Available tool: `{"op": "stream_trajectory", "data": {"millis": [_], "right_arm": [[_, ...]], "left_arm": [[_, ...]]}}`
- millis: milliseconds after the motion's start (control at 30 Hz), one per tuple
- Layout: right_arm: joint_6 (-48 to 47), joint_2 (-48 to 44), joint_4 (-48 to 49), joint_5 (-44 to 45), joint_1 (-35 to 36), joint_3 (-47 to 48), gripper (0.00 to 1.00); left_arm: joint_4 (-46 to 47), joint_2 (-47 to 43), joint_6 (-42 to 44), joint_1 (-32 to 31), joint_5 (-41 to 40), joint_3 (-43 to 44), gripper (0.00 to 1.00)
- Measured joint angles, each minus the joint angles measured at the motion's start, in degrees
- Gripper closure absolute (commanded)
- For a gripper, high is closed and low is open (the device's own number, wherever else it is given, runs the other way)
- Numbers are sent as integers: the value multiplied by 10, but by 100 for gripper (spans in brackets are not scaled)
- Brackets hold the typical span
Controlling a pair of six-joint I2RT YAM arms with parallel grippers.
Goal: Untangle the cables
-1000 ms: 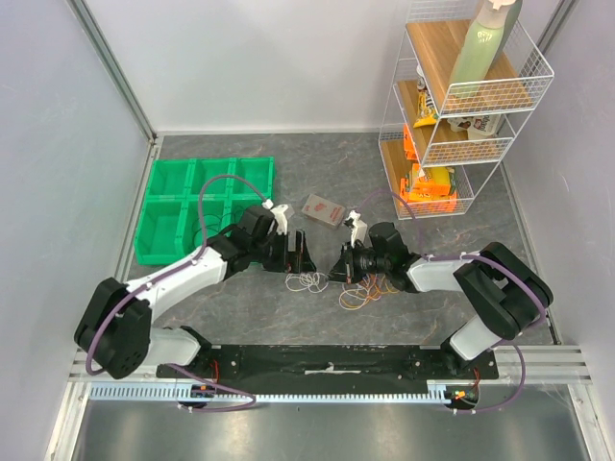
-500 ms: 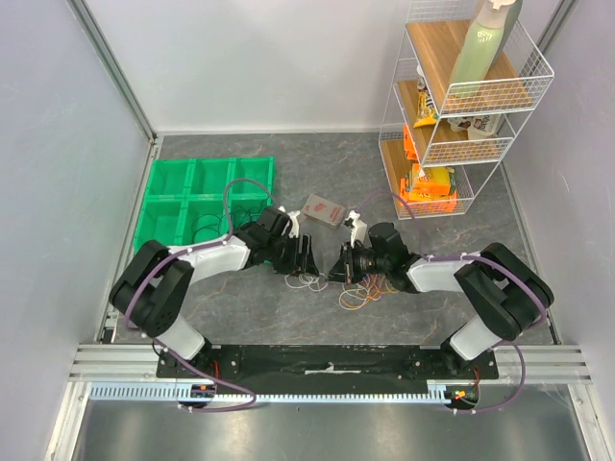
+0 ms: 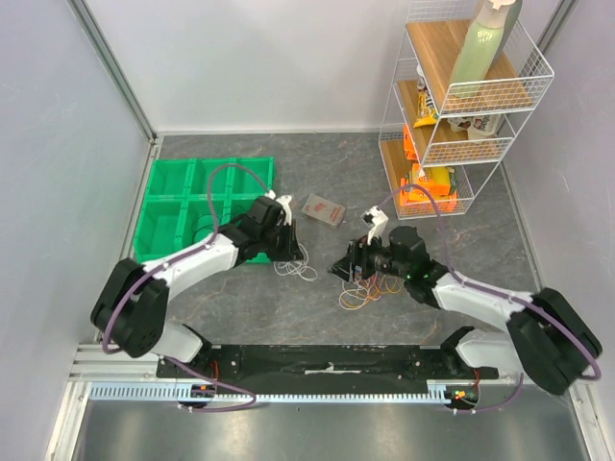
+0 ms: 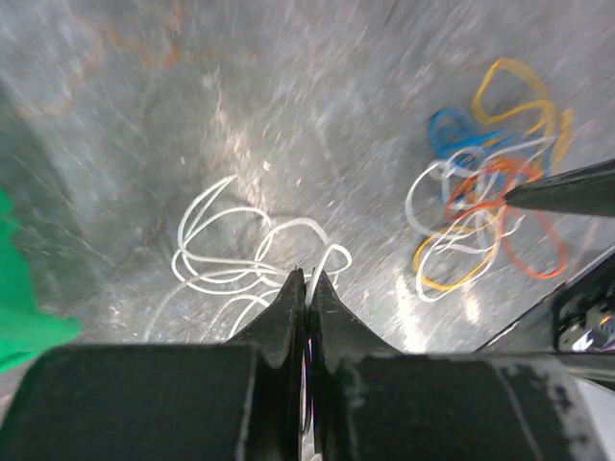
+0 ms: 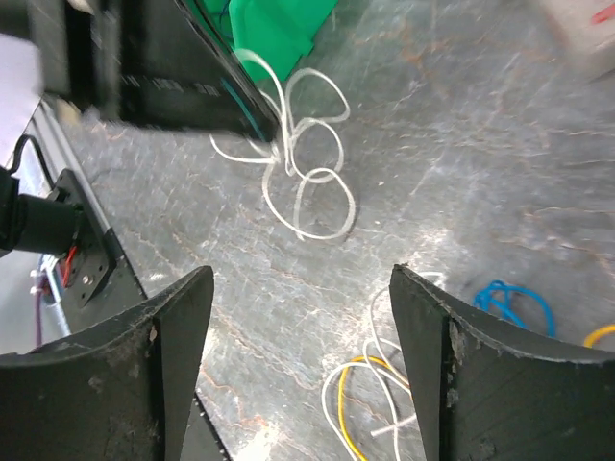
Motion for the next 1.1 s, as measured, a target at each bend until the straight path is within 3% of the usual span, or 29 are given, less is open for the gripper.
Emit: {"op": "stream_trajectory", "data": {"millis": [167,367,533,800,900,967,1033,1100], "right_arm": [[-20,-73,4,55,0,-45,18],[-30,-73,11,88,0,-95,19],[-33,-72,22,91,0,-96,19],[-33,-68,35,92,0,-96,19],[-33,-63,35,92,0,-96,20],[-33,-60,35,92,0,-96,20],[-33,-59,35,92,0,-96,19],[-33,-58,35,92,0,-96,20]], "left_arm": [[-23,-57,7,46,-15,63,98],[-19,-62,-10,187,-18,166,98],[-16,24,-49,272,-25,272,98],[-25,228,-74,309,0,412,98],[-36,270,-74,311,4,434,77],[-41,287,-74,311,7,443,52],[-47,291,-73,311,14,444,19],[-49,287,-71,311,20,442,12]]}}
